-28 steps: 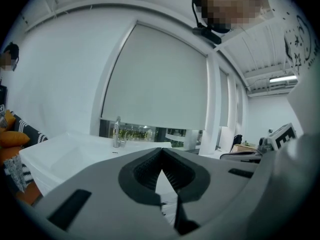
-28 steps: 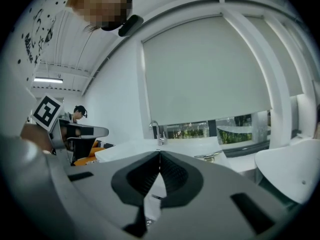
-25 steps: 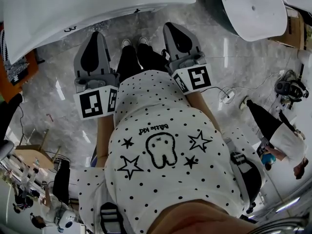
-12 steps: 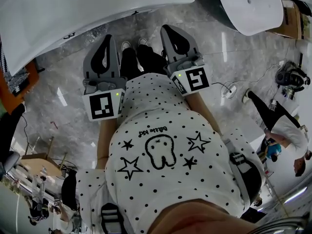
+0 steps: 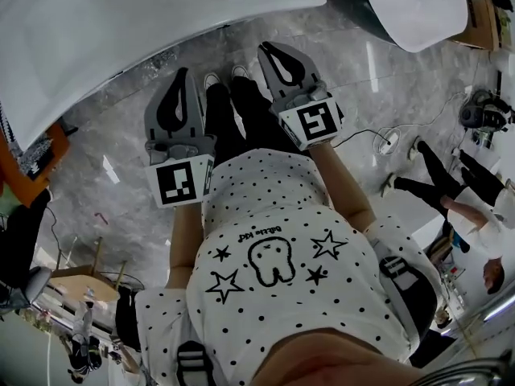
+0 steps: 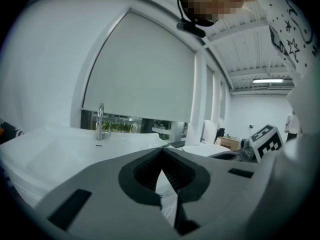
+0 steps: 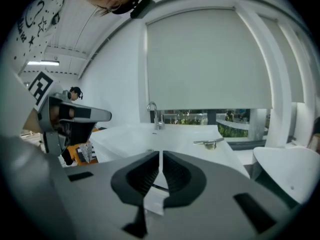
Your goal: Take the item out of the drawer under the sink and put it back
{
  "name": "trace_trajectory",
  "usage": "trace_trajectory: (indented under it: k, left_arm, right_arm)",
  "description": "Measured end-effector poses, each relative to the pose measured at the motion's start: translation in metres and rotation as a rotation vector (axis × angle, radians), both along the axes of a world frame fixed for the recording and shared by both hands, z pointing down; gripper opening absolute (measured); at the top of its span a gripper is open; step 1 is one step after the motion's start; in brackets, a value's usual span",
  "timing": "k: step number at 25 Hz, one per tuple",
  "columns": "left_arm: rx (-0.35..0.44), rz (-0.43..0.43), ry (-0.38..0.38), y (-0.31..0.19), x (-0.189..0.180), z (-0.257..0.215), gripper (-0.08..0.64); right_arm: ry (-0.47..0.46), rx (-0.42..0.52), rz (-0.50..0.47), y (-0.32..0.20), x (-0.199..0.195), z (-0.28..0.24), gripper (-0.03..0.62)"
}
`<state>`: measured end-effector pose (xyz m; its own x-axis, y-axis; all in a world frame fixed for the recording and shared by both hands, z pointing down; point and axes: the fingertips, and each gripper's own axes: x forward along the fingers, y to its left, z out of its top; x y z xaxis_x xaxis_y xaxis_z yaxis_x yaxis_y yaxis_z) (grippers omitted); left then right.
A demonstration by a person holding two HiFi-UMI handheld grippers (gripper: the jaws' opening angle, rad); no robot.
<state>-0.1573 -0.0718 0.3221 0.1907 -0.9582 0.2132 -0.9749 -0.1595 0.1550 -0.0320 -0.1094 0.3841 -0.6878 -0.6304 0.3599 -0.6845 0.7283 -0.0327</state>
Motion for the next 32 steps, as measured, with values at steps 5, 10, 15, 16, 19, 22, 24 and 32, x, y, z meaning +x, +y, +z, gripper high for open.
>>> trace_trajectory:
  k: [5,10,15,16,19,22,24,32]
  left_arm:
    - [-0.012,0.023,0.020,-0.011,0.006,0.025,0.005]
    - [-0.053,0.043,0.035,-0.011,0.011,0.060,0.005]
    - [-0.070,0.064,0.028,-0.010,0.017,0.099,0.005]
    - [-0.071,0.058,0.037,-0.012,0.016,0.106,0.005]
    - [-0.094,0.048,0.053,-0.010,0.012,0.123,0.005]
    - [-0.126,0.052,0.069,-0.001,0.007,0.139,0.005]
    - [-0.144,0.055,0.081,0.004,0.008,0.148,0.005]
    - [-0.158,0.062,0.091,0.002,0.015,0.180,0.005]
  right_arm:
    - [0.064,-0.039,0.045,-0.012,-0.001,0.056,0.090]
    - [0.082,-0.090,0.131,-0.023,-0.003,0.108,0.097]
    - [0.094,-0.137,0.200,-0.028,-0.003,0.165,0.112]
    - [0.097,-0.145,0.210,-0.030,-0.005,0.176,0.115]
    - [0.113,-0.170,0.228,-0.038,-0.016,0.207,0.128]
    - [0.137,-0.202,0.242,-0.045,-0.025,0.241,0.137]
    - [0.150,-0.227,0.250,-0.049,-0.027,0.262,0.144]
    - [0.197,-0.315,0.262,-0.062,-0.037,0.354,0.179]
